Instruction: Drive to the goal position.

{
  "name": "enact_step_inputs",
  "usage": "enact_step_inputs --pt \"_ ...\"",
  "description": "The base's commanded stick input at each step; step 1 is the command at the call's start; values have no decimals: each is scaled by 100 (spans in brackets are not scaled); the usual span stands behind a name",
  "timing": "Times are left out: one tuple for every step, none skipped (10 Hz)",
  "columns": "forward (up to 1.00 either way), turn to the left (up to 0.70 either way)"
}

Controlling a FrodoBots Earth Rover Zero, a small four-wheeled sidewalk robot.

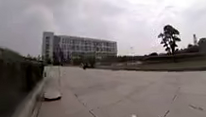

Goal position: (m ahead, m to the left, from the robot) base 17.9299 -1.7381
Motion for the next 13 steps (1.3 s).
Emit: enact_step_inputs --pt "85 0" --pt "85 0" --pt "85 0" --pt "85 0" --pt "85 0" --pt "85 1" --pt "85 4" --pt "85 11" --pt "85 20" --pt "85 29" --pt "85 34" --pt "85 34" --pt "85 34"
